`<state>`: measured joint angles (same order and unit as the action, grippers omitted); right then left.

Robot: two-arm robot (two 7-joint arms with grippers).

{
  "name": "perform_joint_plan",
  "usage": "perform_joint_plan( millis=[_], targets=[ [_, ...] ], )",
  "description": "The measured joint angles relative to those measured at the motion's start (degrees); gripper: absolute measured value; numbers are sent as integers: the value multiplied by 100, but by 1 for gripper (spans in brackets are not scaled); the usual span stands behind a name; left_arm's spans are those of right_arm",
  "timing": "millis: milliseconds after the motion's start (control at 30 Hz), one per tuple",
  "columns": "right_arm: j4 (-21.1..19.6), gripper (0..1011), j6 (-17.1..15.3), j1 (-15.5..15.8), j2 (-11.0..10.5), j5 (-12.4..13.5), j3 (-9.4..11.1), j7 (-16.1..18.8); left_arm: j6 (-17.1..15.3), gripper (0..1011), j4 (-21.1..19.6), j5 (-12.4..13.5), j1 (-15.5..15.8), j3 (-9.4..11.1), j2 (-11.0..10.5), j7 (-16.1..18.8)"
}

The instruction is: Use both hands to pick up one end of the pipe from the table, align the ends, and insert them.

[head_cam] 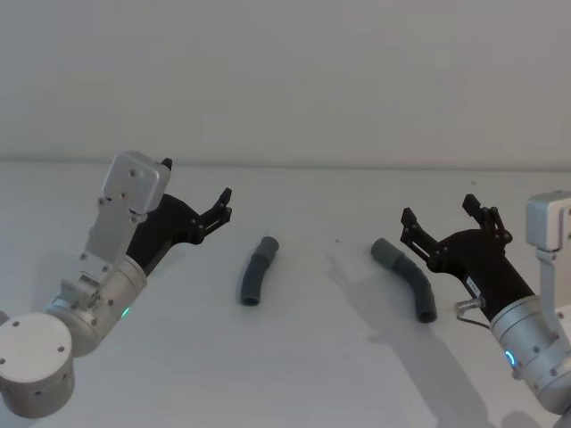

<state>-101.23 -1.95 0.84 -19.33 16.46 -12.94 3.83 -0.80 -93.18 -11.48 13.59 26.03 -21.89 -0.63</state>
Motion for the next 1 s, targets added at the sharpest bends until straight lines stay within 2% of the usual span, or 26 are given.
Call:
perform_joint_plan(
  millis=[667,1000],
  targets=[
    [0,1003,0,0,0,0,0,0,-30,1001,0,-7,0,-6,3,-20],
    [0,1003,0,0,0,0,0,0,-487,1001,-38,-223,45,-33,15,-251]
  ],
)
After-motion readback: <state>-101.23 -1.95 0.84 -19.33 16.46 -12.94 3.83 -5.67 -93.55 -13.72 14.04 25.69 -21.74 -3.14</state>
